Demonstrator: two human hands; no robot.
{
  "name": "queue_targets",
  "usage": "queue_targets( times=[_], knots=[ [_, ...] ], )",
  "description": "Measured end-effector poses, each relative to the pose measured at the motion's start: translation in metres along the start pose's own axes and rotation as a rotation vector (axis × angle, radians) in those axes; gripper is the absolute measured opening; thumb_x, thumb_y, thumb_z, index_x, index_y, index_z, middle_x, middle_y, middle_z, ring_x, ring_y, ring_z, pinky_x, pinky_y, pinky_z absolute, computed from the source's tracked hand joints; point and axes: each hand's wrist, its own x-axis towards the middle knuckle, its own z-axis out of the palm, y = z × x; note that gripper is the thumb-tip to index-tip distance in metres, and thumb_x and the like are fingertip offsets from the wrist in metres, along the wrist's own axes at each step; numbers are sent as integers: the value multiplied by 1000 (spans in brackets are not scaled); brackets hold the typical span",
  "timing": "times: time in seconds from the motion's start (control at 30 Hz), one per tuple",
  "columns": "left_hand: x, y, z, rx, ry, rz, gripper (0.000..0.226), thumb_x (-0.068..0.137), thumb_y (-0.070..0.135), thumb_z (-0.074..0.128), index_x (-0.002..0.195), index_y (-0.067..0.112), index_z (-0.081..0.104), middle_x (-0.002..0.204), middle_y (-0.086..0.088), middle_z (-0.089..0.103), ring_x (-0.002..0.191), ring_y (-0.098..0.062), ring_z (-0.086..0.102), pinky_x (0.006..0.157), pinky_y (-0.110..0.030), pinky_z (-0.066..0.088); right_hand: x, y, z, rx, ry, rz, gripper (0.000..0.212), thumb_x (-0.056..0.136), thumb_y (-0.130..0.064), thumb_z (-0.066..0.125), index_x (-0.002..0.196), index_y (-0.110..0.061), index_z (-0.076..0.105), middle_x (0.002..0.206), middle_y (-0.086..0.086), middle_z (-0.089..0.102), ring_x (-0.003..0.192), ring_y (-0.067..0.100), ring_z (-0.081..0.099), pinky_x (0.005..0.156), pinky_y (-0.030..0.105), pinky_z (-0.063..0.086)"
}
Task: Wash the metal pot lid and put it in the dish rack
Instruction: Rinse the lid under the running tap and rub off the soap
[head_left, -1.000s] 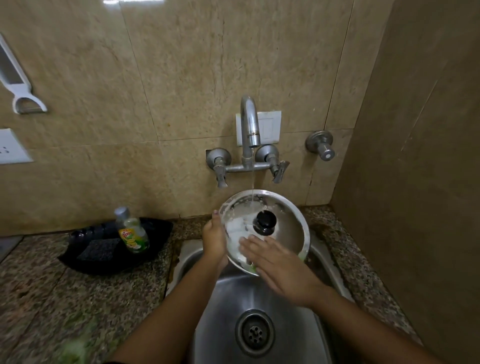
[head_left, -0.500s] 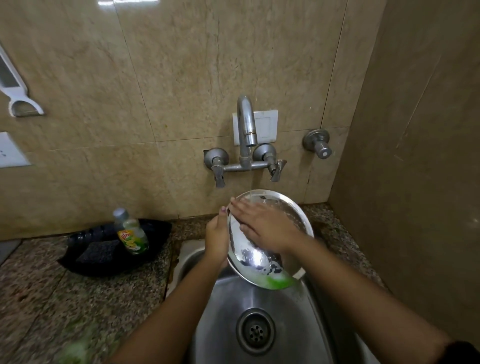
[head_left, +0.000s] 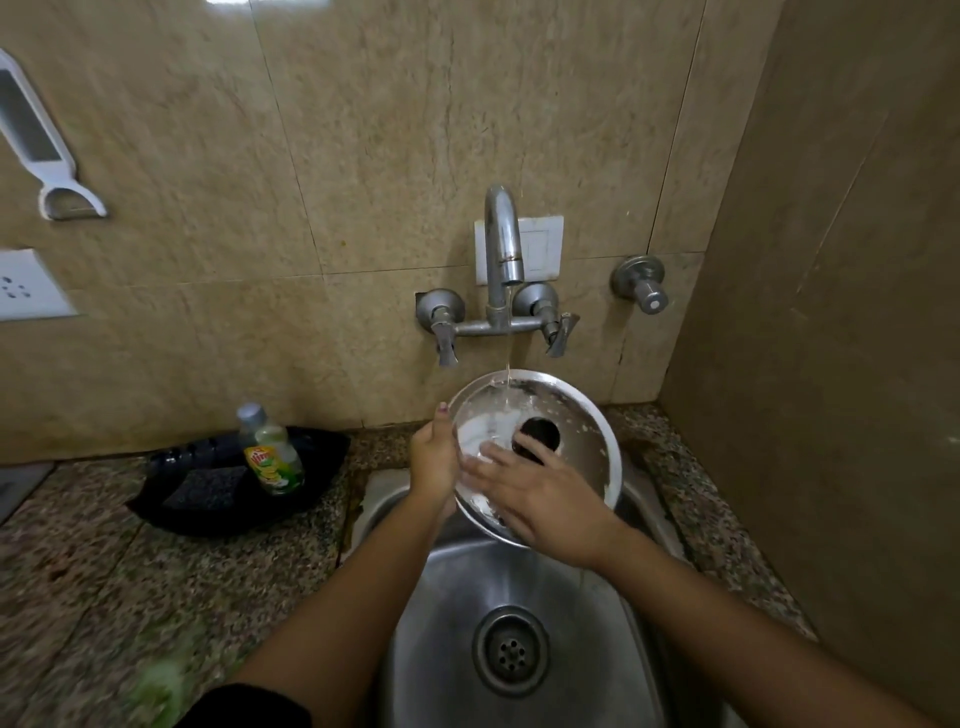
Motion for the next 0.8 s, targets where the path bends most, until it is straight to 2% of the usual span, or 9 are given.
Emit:
queue_targets(
  times=[0.07, 0.1, 0.2, 0.3, 0.37, 0.43, 0.53, 0.67, 0.8],
  knots=[
    [5, 1, -9, 11, 41, -2, 39, 96, 41, 47, 74, 14, 65, 73, -7, 67, 69, -24, 62, 67, -32, 50, -23, 12, -5, 179, 23, -27, 39, 89, -19, 52, 128, -24, 59, 135, -6, 58, 130, 11, 46, 113, 39, 28],
    [7, 1, -13, 14, 51, -5, 38, 95, 42, 49, 74, 14, 64, 74, -7, 66, 72, -25, 61, 69, -33, 50, -29, 19, -8, 252, 114, 85, 34, 89, -18, 51, 121, -21, 64, 126, -4, 65, 121, 11, 53, 108, 41, 37],
    [7, 3, -18, -7, 46, -25, 38, 94, 43, 51, 76, 12, 65, 76, -11, 65, 72, -26, 60, 68, -35, 50, -19, 40, -22, 491, 470, 687, 22, 94, -16, 52, 109, -14, 68, 107, 2, 69, 101, 14, 61, 89, 37, 50],
    [1, 8, -17, -7, 35, -8, 38, 94, 42, 50, 77, 12, 65, 72, -6, 64, 65, -20, 58, 60, -29, 47, 22, 64, -39, 834, 516, 1024, 38, 98, -30, 48, 132, -13, 53, 128, 4, 60, 118, 19, 55, 97, 32, 44],
    [-1, 9, -16, -5, 33, 5, 38, 95, 42, 49, 79, 11, 65, 73, -5, 65, 67, -19, 60, 61, -29, 48, 50, 77, -46, 910, 477, 1043, 42, 98, -36, 47, 130, -10, 54, 124, 5, 62, 119, 21, 56, 95, 30, 42],
    [-3, 10, -16, 0, 32, 9, 39, 95, 42, 48, 80, 9, 65, 73, -5, 65, 68, -19, 60, 62, -29, 49, 68, 83, -47, 907, 493, 1057, 31, 98, -37, 46, 107, -14, 64, 98, 4, 69, 99, 23, 65, 81, 31, 47],
    [-3, 9, -15, 18, 36, 18, 41, 94, 44, 49, 77, 10, 64, 71, -4, 64, 65, -19, 59, 63, -30, 48, 79, 87, -47, 819, 513, 1089, 33, 99, -38, 42, 91, -14, 63, 76, 1, 63, 76, 20, 60, 62, 28, 40],
    [-2, 7, -18, -3, 43, 38, 40, 93, 42, 52, 74, 9, 65, 72, -7, 66, 69, -22, 61, 68, -33, 50, 86, 89, -48, 769, 446, 1114, 37, 101, -39, 36, 93, -12, 60, 78, 6, 62, 74, 22, 58, 64, 30, 38],
    [-4, 7, -17, -4, 42, 30, 40, 95, 40, 50, 73, 10, 64, 71, -5, 66, 65, -19, 60, 63, -30, 49, 86, 90, -47, 740, 462, 1124, 32, 102, -36, 32, 91, -16, 54, 82, 7, 61, 74, 21, 55, 59, 28, 34]
  ],
)
